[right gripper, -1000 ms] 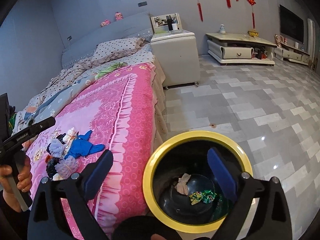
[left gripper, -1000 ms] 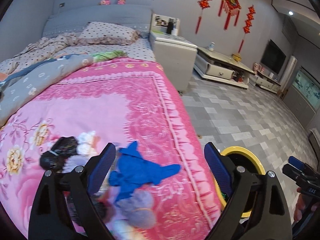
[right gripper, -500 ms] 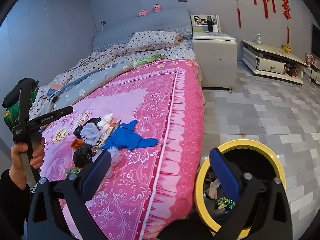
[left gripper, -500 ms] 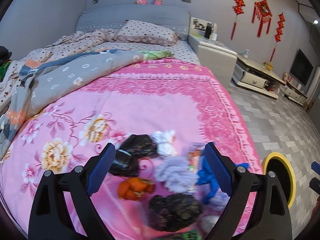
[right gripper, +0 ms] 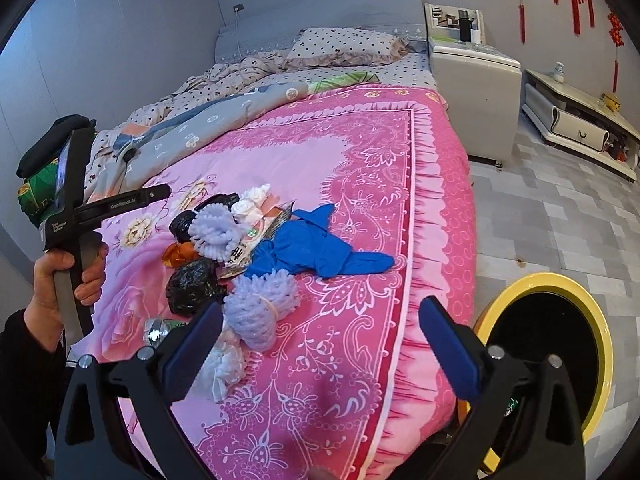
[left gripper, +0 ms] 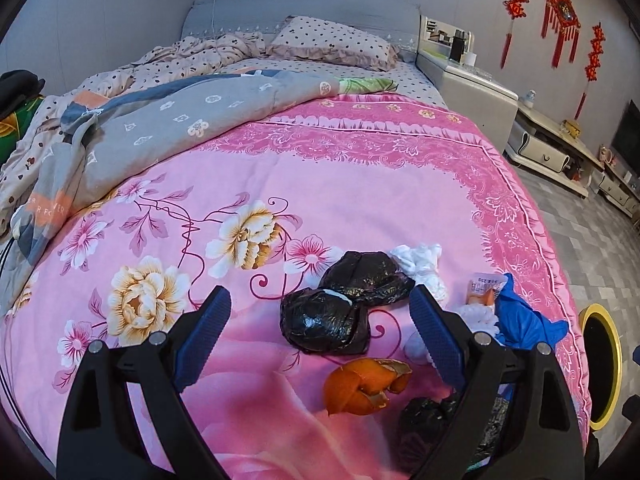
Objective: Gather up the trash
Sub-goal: 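Move both grippers back over the trash on the bed, then grasp the black plastic bag with the left gripper while the right grasps the lavender scrubber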
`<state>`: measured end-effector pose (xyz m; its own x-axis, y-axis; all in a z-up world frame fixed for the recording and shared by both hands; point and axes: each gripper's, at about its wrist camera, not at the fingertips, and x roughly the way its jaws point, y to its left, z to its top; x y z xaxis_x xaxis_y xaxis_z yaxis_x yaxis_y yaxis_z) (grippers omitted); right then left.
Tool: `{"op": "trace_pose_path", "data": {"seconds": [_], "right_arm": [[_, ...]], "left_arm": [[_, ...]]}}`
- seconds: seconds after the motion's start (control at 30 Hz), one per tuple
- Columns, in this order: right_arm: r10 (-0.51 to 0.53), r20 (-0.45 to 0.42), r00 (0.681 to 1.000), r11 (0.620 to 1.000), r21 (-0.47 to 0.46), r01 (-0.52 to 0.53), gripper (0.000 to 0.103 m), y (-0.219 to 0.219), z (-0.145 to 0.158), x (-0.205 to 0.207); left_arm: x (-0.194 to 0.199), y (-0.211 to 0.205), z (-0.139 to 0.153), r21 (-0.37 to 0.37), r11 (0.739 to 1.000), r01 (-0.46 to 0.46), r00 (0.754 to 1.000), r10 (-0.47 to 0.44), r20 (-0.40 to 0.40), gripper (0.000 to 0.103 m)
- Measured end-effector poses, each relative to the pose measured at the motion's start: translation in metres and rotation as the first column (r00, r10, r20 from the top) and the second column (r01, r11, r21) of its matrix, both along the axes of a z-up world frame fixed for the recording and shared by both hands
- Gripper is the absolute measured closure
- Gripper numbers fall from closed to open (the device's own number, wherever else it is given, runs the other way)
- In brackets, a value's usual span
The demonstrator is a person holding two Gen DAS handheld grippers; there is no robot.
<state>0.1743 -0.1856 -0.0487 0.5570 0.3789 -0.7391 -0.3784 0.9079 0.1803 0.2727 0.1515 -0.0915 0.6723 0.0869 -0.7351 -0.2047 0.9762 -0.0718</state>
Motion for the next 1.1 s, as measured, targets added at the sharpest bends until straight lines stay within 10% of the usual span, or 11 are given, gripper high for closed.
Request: {"op": "trace_pose_path", "data": {"seconds": [0.73, 1.1], "right_arm": [[0.130, -0.117, 0.985, 0.991, -0.027, -0.134, 0.024, 0.055, -0.050, 0.028], [0.148, -0.147, 0.978, 0.988, -0.027, -0.154, 0.037, 0.064, -0.066, 0.036]], "left_arm": [[0.052, 0.011, -0.058, 0.015, 0.999, 0.036, 0.994, -0.034, -0.105, 0.017], [0.068, -0.001, -0.092, 0.003, 0.995, 0.099, 0.981, -0.097, -0.168, 0.041]]}}
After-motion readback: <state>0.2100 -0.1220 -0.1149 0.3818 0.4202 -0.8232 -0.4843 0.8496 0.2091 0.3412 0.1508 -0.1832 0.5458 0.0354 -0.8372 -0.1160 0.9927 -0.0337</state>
